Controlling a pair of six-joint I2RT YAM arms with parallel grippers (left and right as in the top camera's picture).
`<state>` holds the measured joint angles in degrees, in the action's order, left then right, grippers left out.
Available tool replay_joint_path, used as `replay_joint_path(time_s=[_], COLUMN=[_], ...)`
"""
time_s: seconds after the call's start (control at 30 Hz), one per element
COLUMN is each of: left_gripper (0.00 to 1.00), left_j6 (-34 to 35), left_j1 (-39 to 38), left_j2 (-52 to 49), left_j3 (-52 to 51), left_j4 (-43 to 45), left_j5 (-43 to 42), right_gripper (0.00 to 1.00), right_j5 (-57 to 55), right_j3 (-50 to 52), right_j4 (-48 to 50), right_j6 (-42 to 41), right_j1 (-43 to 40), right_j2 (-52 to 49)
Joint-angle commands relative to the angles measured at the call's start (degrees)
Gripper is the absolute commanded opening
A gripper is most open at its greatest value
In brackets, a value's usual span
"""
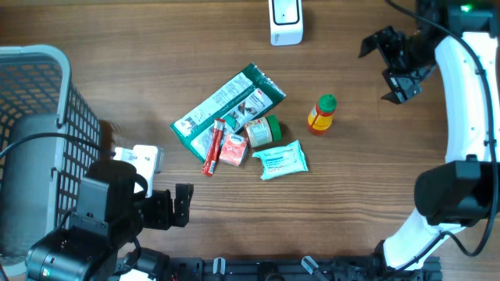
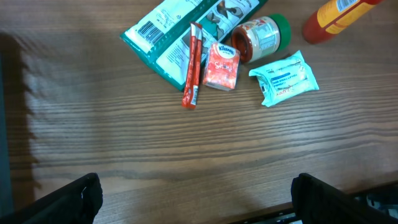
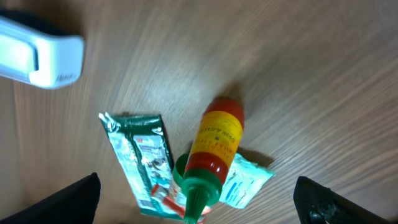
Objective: Scan the item barcode
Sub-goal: 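Carry orange bottle with right gripper to the white scanner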
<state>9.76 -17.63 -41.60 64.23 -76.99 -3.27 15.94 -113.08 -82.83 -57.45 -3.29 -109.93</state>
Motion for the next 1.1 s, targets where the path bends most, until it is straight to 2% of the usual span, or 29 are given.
replay_joint_path(time_s=[0.0, 0.17, 0.27, 0.47, 0.57, 0.73, 0.97, 1.03, 1.07], left_gripper=[1.0, 1.0, 1.0, 1.0, 1.0, 1.0, 1.0, 1.0, 1.0], left_j6=[-0.26, -0.28, -0.28, -0.26, -0.26, -0.28, -0.26, -0.26, -0.26], left_j1=[-0.17, -0.17, -0.17, -0.17, -0.17, -0.17, -0.17, -0.17, -0.17], left_j2=[0.31, 0.31, 0.31, 0.31, 0.31, 0.31, 0.31, 0.31, 0.31], left_j3=[0.39, 0.39, 0.39, 0.39, 0.39, 0.39, 0.39, 0.39, 0.39], left_j4=[0.11, 0.11, 0.11, 0.11, 0.11, 0.11, 0.11, 0.11, 0.11], left_j5=[0.15, 0.15, 0.15, 0.13, 0.13, 0.13, 0.15, 0.13, 0.13], right_gripper=[1.0, 1.0, 1.0, 1.0, 1.0, 0.99, 0.61, 0.49, 0.47], right_j5=[7.87, 19.76, 20.15, 23.02, 30.49, 31.1, 34.32, 37.27, 40.5], right_j3=[8.37, 20.24, 20.63, 20.81, 20.81, 20.81, 20.81, 20.81, 20.81], right_j4=[3.32, 13.7, 13.73, 16.15, 16.37, 16.2, 15.89, 15.43, 15.28], right_j6=[-2.4, 2.58, 7.17, 9.81, 15.34, 15.47, 18.95, 22.03, 24.79], right_j1=[-1.36, -1.55, -1.31, 0.92, 2.43, 3.82, 3.87, 3.87, 3.87], right_j2=[-3.26, -9.88, -13.49, -17.22, -19.89, -21.03, -21.03, -21.03, -21.03])
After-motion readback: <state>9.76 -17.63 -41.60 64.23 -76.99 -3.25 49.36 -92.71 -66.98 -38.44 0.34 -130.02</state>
